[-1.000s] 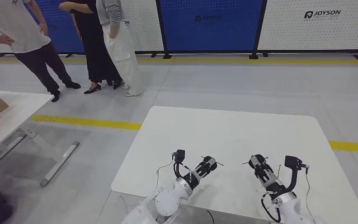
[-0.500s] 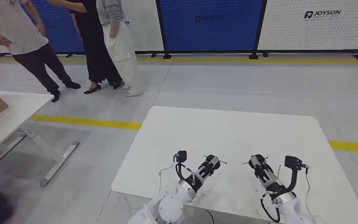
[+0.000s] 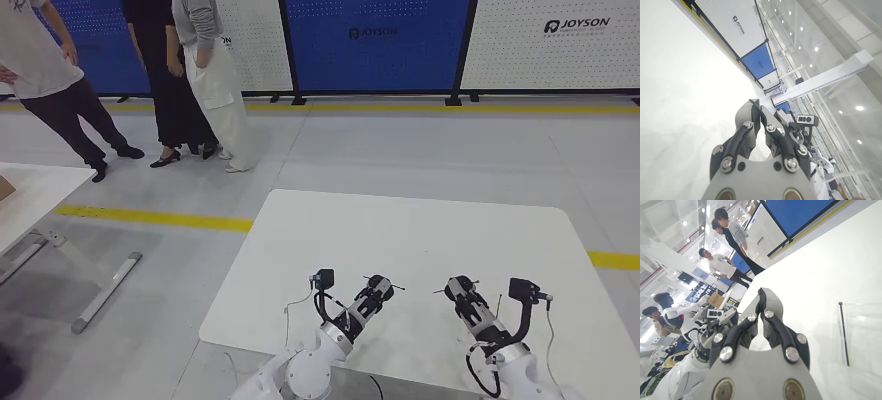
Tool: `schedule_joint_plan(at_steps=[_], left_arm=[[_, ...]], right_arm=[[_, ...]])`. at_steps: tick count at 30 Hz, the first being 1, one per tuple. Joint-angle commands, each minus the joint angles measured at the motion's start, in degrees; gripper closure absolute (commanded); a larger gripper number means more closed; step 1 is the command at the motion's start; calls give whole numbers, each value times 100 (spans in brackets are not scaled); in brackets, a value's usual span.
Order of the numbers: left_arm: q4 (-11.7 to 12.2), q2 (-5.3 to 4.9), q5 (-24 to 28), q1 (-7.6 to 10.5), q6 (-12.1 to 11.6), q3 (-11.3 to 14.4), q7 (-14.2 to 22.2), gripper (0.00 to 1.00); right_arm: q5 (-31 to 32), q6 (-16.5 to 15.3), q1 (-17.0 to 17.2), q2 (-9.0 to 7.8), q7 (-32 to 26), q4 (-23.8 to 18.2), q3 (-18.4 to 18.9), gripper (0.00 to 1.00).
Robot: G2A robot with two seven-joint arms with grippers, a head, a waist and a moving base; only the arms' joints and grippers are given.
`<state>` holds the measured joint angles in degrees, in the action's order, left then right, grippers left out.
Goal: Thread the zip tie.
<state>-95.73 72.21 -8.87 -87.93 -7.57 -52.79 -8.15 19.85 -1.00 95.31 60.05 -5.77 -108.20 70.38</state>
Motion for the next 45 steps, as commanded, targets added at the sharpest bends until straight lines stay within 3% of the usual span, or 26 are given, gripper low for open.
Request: schedule_joint_plan(at_steps=[1,8,13,16,45], left_arm=[[-1,-1,4,-1,0,-2,4,100],[-1,-1,4,-1,0,-2,4,100],[-1,-1,4,-1,0,-2,4,100],[-1,-1,4,-1,0,-2,4,100],[-1,-1,4,-1,0,-2,4,100]], right_arm=[[0,0,0,0,0,0,0,100],[-43,-85,-23,23,-17,-19,-60,100],[227,-42,-197,106,118,-53,-412,100],[579,208,-379,179,307,102,-703,100],[479,6,-455,300,447,318,-840,100]])
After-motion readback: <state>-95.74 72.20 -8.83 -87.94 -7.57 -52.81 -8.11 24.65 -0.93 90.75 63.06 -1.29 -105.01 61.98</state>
